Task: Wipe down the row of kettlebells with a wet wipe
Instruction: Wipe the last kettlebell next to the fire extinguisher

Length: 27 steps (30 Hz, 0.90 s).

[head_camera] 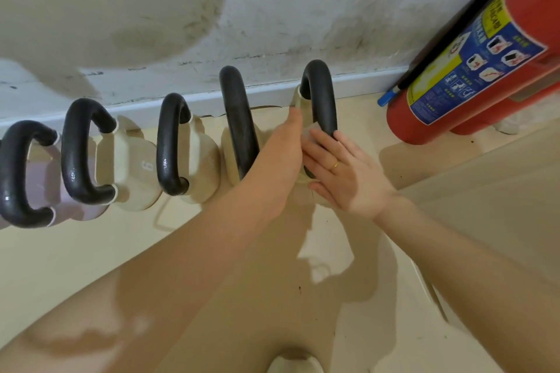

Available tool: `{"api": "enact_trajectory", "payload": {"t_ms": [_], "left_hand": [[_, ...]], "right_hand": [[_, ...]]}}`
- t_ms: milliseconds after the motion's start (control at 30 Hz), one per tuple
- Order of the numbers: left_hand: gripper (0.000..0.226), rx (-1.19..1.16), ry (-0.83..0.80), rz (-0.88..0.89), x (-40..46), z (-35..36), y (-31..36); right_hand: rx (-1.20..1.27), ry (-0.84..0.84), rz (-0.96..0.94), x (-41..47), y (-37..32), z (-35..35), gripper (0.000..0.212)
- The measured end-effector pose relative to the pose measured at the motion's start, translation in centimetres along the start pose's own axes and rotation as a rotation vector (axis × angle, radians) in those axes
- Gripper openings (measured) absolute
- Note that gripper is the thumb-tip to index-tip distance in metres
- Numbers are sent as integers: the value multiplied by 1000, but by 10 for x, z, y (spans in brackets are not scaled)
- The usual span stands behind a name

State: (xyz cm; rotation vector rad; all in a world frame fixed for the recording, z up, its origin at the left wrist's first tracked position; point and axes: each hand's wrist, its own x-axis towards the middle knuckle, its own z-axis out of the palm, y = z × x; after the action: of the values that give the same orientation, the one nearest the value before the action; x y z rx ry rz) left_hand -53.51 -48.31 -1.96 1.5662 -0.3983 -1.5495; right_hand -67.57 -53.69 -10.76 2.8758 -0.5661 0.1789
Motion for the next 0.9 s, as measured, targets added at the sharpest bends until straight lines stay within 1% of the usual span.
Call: {"api": "enact_trajectory", "payload": {"t_ms": [33, 67, 133, 200, 333, 400, 467, 500, 533, 567, 600, 667, 767, 833, 900], "left_hand": [[51, 15, 2, 8, 0, -2, -3], [50, 37, 7, 22, 0, -3, -6], [40, 69, 40, 64, 2, -7, -11], [37, 69, 83, 97, 2, -10, -14], [28, 76, 66, 114, 4, -6, -13], [28, 63, 49, 110, 6, -2, -12], [30, 43, 57, 71, 8, 0, -12], [30, 34, 65, 50, 9, 0, -14], [28, 40, 70, 47, 10, -1, -15], [25, 58, 71, 57, 10, -1, -17], [25, 76, 71, 73, 10, -2, -19], [30, 69, 71, 89, 10, -3, -23], [33, 69, 59, 116, 7, -1, -29], [36, 84, 42, 130, 8, 5, -31], [37, 96, 20, 129, 9, 10, -30]], "right_hand": [[27, 35, 60, 0, 0, 1, 49], [94, 55, 162, 3, 0, 2, 54], [315, 94, 419, 12, -3, 1, 62], [564, 162, 577, 14, -13, 3, 66], [800, 188, 624, 10, -32, 9, 69], [952, 233, 723, 16, -39, 4, 65], [1171, 262, 922, 35, -37, -6, 55], [1306, 269, 1067, 48, -31, -10, 50], [1450, 253, 1243, 60, -23, -13, 50], [1581, 213, 1377, 70, -14, -17, 50], [1681, 188, 1428, 75, -6, -18, 48], [1760, 138, 1364, 79, 1, -21, 38], [1704, 50, 1237, 72, 1, -22, 34], [1599, 57, 1204, 70, 6, -25, 38], [1593, 157, 1121, 64, 7, -25, 38]]}}
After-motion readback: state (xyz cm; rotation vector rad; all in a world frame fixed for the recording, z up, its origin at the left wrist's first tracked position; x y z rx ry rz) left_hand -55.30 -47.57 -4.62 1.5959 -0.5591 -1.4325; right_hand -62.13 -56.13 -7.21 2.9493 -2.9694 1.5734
